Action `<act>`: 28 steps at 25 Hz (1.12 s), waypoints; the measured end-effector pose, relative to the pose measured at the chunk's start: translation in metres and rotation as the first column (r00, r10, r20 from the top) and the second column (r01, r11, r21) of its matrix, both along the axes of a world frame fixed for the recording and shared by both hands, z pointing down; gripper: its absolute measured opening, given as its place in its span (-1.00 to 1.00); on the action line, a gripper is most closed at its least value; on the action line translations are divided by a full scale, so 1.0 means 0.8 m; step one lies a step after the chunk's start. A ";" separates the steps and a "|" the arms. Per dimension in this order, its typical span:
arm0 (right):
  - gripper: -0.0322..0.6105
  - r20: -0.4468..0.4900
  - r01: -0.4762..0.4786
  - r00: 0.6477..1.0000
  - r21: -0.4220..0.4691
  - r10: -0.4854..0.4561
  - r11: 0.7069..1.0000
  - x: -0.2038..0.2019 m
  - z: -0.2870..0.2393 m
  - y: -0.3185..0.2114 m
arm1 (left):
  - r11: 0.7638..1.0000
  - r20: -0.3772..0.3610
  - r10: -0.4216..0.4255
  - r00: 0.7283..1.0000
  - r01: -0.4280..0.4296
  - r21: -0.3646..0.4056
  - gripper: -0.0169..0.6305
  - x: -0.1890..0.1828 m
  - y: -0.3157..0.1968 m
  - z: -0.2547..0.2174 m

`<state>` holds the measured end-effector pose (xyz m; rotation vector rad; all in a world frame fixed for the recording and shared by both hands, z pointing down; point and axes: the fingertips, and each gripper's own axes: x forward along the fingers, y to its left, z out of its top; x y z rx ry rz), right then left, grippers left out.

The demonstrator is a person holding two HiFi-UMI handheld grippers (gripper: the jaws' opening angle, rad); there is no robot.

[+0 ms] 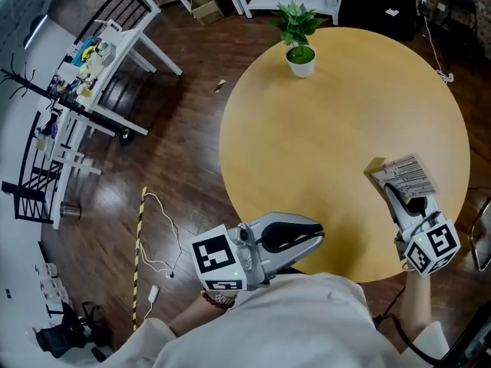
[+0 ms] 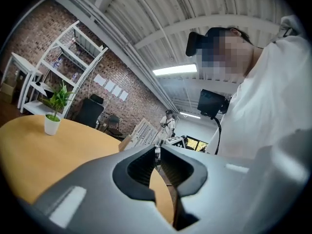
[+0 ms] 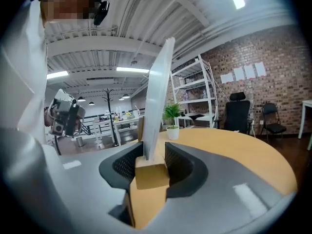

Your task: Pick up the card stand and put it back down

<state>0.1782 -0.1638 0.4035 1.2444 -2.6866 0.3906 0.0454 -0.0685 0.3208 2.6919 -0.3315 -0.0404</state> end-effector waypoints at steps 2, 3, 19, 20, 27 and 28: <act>-0.46 0.017 -0.031 0.999 0.014 0.031 0.999 0.002 -0.030 0.035 | 0.999 -0.004 0.001 1.000 -0.001 0.032 -0.91 -0.008 0.024 -0.011; -0.46 0.033 -0.044 0.998 0.017 0.044 0.999 0.001 -0.045 0.054 | 0.999 -0.010 -0.001 1.000 0.001 0.043 -0.91 -0.013 0.037 -0.014; -0.45 0.049 -0.091 0.995 0.055 0.089 0.994 -0.046 -0.162 0.284 | 0.997 -0.100 -0.036 0.994 0.042 0.062 -0.95 -0.082 0.156 -0.040; -0.45 0.059 -0.090 0.995 0.066 0.086 0.994 -0.043 -0.163 0.292 | 0.997 -0.095 -0.037 0.995 0.043 0.066 -0.95 -0.080 0.165 -0.041; -0.45 0.103 -0.033 0.994 0.108 0.022 0.994 -0.019 -0.176 0.302 | 0.987 -0.030 -0.057 0.998 0.061 0.148 -0.87 -0.036 0.187 -0.064; -0.45 0.092 -0.016 0.996 0.114 0.005 0.993 -0.016 -0.184 0.305 | 0.986 -0.046 -0.051 0.998 0.058 0.155 -0.87 -0.025 0.192 -0.073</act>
